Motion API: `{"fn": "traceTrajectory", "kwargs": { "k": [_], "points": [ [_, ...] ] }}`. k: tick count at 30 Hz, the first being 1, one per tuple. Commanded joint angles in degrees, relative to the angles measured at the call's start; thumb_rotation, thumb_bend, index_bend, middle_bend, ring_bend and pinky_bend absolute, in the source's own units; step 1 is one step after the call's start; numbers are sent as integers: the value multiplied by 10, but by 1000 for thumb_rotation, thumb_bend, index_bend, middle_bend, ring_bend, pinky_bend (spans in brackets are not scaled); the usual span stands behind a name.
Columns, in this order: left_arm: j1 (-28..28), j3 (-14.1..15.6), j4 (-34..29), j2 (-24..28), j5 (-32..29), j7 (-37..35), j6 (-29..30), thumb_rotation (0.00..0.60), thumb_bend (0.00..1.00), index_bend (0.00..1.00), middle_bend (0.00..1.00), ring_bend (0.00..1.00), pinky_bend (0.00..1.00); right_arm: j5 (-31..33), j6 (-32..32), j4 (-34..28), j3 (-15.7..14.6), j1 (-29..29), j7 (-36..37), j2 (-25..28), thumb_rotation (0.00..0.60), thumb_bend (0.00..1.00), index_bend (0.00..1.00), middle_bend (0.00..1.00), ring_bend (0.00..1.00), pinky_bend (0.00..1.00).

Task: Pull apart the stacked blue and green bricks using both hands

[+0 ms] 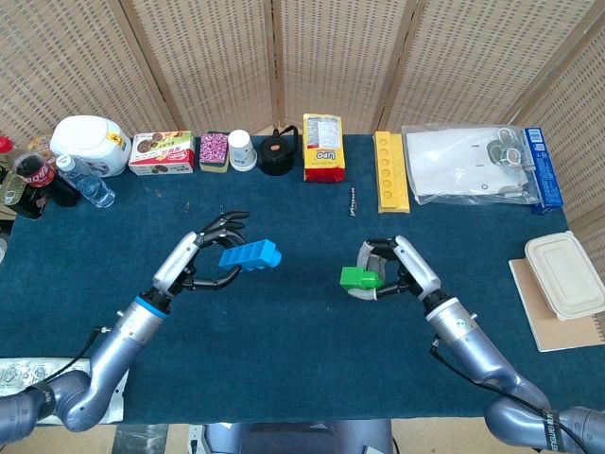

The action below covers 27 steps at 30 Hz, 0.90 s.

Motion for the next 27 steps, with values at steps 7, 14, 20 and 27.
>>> {"fn": "traceTrajectory", "kwargs": {
  "k": [7,14,20,27],
  "points": [
    [45,40,-44,93,-11,161,21,486,443,551,168,203,410,-69,-22,75,-68,28,-160,-14,600,52,698,634,607,612],
    [62,67,-39,112,-4,249,26,482,442,551,168,202,373,-66,-27,116,-100,37,-306,-33,600,43,645,582,535,524],
    [76,87,-29,107,2,313,37,489,439,552,168,202,370,-37,-32,140,-113,38,-381,-51,600,40,613,549,486,451],
    [81,95,-15,87,-12,353,28,487,439,551,168,202,359,-2,-32,155,-126,42,-498,-67,600,37,499,444,378,315]
  ]
}}
